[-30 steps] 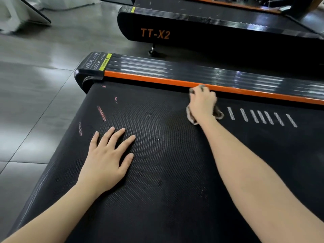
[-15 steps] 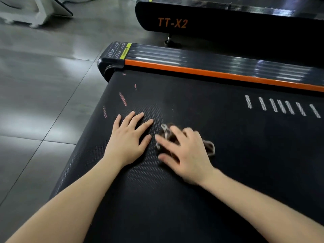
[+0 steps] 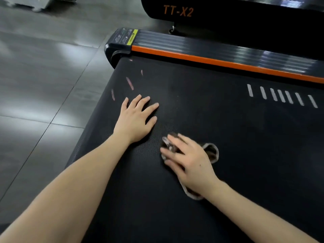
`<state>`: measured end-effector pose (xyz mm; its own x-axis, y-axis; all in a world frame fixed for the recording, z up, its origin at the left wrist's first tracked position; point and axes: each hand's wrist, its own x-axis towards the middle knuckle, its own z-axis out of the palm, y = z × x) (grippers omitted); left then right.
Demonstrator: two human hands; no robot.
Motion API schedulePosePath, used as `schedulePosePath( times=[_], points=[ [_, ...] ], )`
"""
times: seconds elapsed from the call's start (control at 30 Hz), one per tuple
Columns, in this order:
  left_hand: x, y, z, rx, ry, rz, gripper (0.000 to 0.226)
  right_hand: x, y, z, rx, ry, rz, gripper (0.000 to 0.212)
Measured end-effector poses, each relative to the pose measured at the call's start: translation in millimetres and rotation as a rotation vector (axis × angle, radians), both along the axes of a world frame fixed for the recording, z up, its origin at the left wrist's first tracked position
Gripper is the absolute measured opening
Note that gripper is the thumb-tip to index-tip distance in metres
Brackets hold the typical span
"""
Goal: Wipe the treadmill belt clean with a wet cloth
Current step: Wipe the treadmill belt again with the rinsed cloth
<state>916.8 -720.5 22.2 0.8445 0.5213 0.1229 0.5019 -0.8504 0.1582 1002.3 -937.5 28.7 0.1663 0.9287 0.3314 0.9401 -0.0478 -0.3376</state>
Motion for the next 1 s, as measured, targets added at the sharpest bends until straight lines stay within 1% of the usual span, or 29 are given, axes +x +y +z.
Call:
schedulePosePath(
  times=[0.07,0.13,0.17,0.2,0.3,0.33,0.4,0.43,0.53,0.6,0.67,0.73,0.8,0.87,0.9,1.0],
  points=[
    [0,0,1,-0.001,0.011,-0.005,0.060,-13,-34,4,-0.019,0.005,0.087,0.029],
    [1,-1,2,-0.005,0.013,-0.005,0.059,-2,-40,6,-0.030,-0.061,0.161,0.029],
    [1,-2,2,0.001,0.010,-0.004,0.057,8,-34,5,-0.032,-0.100,0.154,0.030],
    [1,-1,1,0.009,0.006,-0.002,0.053,19,-22,4,-0.031,-0.114,0.091,0.031],
    [2,0,-1,0.012,0.009,0.005,0.049,35,12,0,-0.028,-0.057,-0.250,0.036],
    [2,0,-1,0.012,0.008,0.004,0.049,33,17,-1,-0.031,-0.046,-0.319,0.036],
    [2,-2,4,-0.004,0.001,0.003,0.051,22,16,-3,-0.029,-0.027,-0.366,0.035],
    [0,-5,7,-0.008,-0.022,-0.001,0.052,13,11,-1,-0.025,-0.007,-0.360,0.035],
    [-18,-19,21,-0.050,-0.173,0.023,0.052,-27,-13,-2,-0.007,0.017,-0.282,0.030],
    [-47,-34,25,-0.065,-0.197,0.058,0.047,-56,-35,-2,-0.019,0.038,-0.199,0.026],
    [-82,-49,23,-0.044,-0.141,0.101,0.046,-75,-58,0,-0.038,0.060,-0.128,0.027],
    [-113,-57,20,-0.040,-0.042,0.121,0.050,-80,-74,3,-0.077,0.058,-0.076,0.028],
    [-132,-56,13,-0.015,0.043,0.096,0.057,-70,-89,5,-0.135,0.014,-0.058,0.030],
    [-141,-52,8,-0.003,0.081,0.066,0.062,-54,-111,4,-0.139,-0.004,-0.145,0.031],
    [-143,-51,6,-0.010,0.079,0.061,0.063,-45,-123,5,-0.126,0.003,-0.252,0.030],
    [-143,-52,2,0.002,0.040,0.056,0.061,-34,-137,9,-0.092,0.068,-0.675,0.023]
  ],
)
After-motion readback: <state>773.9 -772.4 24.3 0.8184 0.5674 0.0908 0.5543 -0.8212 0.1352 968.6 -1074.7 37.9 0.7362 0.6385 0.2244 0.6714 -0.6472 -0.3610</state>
